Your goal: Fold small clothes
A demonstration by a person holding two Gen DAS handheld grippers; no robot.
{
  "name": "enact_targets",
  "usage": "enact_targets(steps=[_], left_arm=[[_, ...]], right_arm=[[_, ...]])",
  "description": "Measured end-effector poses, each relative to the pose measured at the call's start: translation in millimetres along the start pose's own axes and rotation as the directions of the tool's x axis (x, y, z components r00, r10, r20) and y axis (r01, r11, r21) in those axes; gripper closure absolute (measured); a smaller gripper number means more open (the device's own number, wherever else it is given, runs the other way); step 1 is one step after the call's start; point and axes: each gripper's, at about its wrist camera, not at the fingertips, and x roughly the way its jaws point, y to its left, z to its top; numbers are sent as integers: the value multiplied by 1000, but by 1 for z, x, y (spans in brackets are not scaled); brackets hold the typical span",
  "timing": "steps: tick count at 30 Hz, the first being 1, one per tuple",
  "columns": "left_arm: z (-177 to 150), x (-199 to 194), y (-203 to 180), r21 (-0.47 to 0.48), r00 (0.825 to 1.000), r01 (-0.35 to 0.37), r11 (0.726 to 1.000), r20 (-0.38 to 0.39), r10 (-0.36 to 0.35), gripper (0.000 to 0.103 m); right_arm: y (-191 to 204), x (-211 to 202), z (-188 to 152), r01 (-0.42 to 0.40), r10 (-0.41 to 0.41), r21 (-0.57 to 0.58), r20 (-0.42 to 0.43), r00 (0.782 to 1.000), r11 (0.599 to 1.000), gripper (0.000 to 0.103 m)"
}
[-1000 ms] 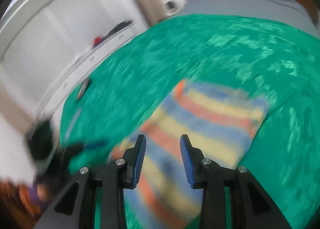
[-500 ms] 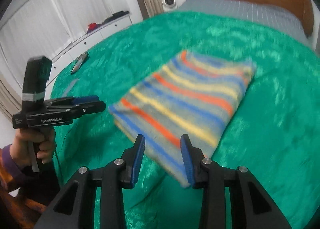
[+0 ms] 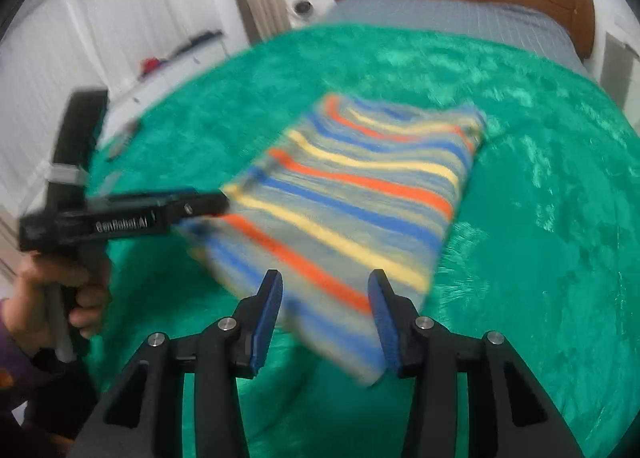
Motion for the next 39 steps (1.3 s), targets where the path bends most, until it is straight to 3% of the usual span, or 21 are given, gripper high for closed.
enact_targets(steps=[2,4,5,8,11,12,15,23,26,27,30,32,35,39], left_arm=[[-10,8,-1,48,997,-54,997,-50,56,13],[-20,13,-1,85,991,-90,992,-95,98,14],[-22,7,-2,87,992,-88,992,-86,96,15],[-31,-27,-6,115,994,-104,988,-13,106,8],[-38,-51,-11,139,990,-140,980,53,134,4],[-40,-56,-14,149,989,-145,978,64,137,4],[-41,-59,-19,164,986,-157,974,75,146,4],[-36,-59,-25,175,988,-150,973,74,139,4],[-19,-52,-19,177,994,-102,979,49,94,4],[-10,-50,-14,160,996,-83,984,48,76,4],[27,-32,7,85,1000,9,996,19,-11,4],[52,-7,14,44,994,105,994,-26,-104,4],[77,37,9,32,980,179,983,-92,-176,4],[89,89,-8,73,971,156,985,-192,-140,4]], right_arm=[[7,3,-8,9,-10,-12,-13,1000,1000,44],[9,31,-22,44,-45,-12,-164,985,999,43],[12,34,-27,79,-81,-17,-187,979,997,43],[26,7,-25,129,-130,-18,-145,981,991,41],[39,-23,-25,246,-247,-16,-100,964,969,12],[45,-35,-25,300,-300,-16,-74,951,954,10],[52,-51,-23,363,-363,-18,-52,930,932,10],[56,-62,-22,430,-432,-55,-37,901,901,10],[45,-59,-22,389,-390,-34,-43,920,921,10],[30,-56,-23,341,-340,6,-54,939,940,10],[-18,-49,-21,268,-259,138,-78,963,954,10],[-48,-45,-14,230,-220,226,-70,973,947,10],[-95,-34,7,87,-93,375,-2,996,923,10],[-127,18,40,-109,97,470,51,994,876,10]])
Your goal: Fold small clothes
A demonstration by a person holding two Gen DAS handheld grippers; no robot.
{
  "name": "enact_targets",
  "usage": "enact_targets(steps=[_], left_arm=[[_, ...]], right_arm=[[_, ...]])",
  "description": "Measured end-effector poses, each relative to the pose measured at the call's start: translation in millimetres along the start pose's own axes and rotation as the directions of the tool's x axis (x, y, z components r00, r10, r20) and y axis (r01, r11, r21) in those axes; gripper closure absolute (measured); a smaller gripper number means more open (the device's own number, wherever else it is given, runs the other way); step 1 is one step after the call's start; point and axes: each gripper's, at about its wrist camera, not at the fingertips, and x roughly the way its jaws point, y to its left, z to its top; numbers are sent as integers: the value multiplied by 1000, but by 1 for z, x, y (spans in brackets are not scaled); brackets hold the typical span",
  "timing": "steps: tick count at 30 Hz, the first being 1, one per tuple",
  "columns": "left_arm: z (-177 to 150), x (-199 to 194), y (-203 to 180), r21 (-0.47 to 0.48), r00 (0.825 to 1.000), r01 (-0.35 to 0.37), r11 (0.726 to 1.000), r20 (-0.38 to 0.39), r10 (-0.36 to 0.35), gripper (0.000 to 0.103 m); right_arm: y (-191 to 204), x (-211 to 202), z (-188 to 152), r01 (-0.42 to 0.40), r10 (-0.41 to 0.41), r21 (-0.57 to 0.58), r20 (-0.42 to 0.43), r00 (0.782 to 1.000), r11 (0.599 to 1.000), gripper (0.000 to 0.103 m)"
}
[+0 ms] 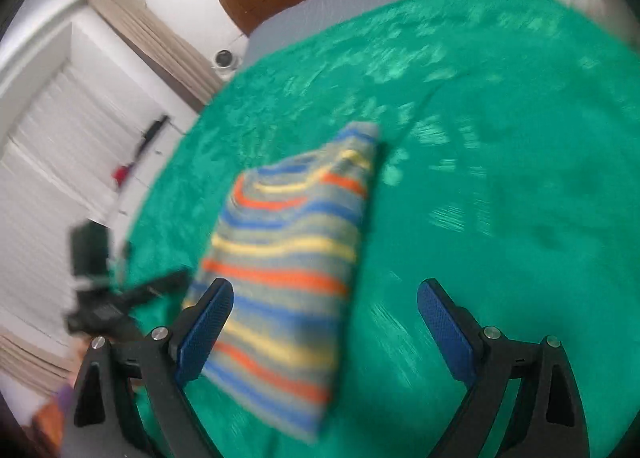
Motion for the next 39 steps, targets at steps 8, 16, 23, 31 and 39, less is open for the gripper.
enact_targets(steps=[8,16,23,31,39], left_arm=[[-10,18,-18,21,1000,-10,1000,12,10,83],[8,-78,-52,90,961,-22,996,278,-4,84],[20,-61,-55,62,927,-271,961,286,243,14],[-89,-102,-82,93,817,-512,854,358,451,2],[-126,-159,-125,57,772,-585,809,344,534,1]], right_arm=[[43,81,-5,59,-69,-145,-67,995,988,73],[150,17,-25,278,-179,-500,238,955,820,77],[100,0,47,343,-285,-275,229,931,898,0],[54,-45,-45,455,-424,-312,166,890,834,1],[111,-131,-126,404,-345,-332,224,911,852,1]])
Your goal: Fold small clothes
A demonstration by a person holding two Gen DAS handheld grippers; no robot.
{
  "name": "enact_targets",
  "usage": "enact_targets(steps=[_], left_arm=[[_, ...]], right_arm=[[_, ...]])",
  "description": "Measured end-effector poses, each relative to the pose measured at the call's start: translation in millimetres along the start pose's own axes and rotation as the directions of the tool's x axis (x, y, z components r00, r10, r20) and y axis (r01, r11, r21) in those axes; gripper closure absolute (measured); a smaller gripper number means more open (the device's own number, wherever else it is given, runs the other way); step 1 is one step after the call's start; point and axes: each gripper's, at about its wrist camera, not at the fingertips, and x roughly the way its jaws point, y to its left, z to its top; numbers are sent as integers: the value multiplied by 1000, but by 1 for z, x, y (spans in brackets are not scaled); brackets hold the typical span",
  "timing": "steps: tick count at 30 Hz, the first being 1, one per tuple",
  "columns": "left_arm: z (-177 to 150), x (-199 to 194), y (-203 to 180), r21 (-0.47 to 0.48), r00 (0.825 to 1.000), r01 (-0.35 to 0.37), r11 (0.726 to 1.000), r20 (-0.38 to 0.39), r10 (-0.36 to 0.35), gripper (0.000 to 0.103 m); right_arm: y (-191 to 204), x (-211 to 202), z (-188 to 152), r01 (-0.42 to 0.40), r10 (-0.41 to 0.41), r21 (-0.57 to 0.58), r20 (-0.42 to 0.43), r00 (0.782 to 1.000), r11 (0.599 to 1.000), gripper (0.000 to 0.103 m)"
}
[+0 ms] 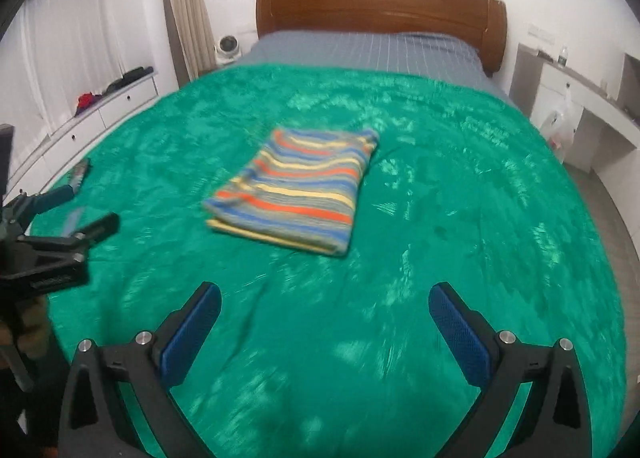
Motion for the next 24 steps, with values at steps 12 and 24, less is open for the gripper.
enact_targets(steps=[12,24], left_arm=[[-29,-85,2,-80,994,100,992,-28,-102,0],[-34,-125,4,-95,996,93,991,-8,-94,0]], right_arm=[[31,-94,-30,61,-60,16,-28,998,998,1],[57,-137,-27,65,-65,-22,14,998,998,1]])
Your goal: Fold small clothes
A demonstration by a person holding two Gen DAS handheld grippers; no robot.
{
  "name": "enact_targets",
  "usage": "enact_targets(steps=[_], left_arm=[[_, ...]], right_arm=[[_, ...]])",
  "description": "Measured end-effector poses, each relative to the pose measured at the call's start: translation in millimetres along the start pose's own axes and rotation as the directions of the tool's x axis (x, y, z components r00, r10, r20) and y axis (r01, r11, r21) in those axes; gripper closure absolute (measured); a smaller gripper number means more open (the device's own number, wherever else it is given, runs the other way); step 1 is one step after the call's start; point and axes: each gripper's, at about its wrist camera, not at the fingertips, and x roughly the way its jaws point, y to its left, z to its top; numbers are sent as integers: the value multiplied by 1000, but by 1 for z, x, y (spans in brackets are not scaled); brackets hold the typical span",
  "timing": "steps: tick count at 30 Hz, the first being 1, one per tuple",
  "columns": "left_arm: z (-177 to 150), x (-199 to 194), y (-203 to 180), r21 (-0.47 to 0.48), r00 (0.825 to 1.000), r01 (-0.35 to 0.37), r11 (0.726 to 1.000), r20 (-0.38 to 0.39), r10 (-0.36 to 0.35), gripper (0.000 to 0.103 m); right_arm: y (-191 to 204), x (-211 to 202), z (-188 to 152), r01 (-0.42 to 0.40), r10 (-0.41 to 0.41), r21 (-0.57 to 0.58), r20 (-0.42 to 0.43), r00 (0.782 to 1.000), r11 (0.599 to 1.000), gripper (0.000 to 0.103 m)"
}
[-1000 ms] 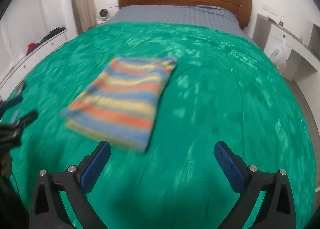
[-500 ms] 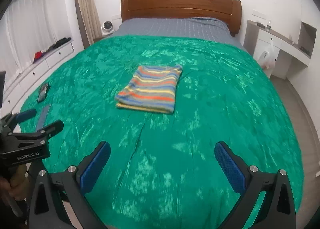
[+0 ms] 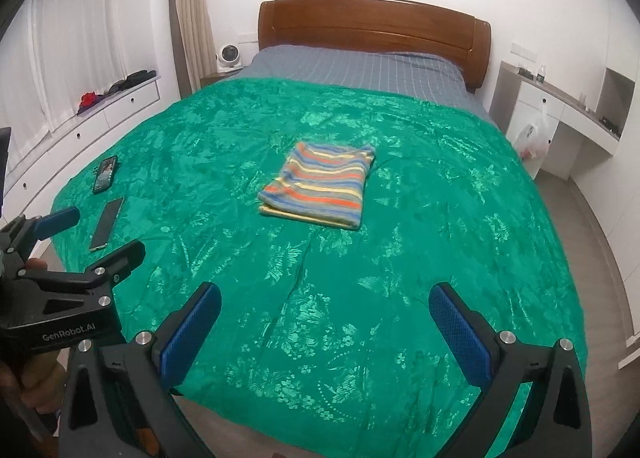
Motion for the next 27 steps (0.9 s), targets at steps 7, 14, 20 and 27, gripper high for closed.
enact_targets(steps=[7,14,20,27], left_arm=[[1,-7,-2,-5,1000,-2,1000,1,2,0],[2,-11,-3,-3,1000,7,1000,4,-7,0],[3,-12,-3,-2,1000,-1,1000,7,1,0],[5,-7,-8,8,1000,2,1000,-5,-2,0]], right_arm=[[4,-10,-3,38,-38,-7,-6,999,999,1],[1,-12,-2,54,-54,12,-13,998,998,1],[6,-16,3,71,-71,9,-6,997,997,1],[-3,-15,-1,107,-107,25,-15,994,994,1]])
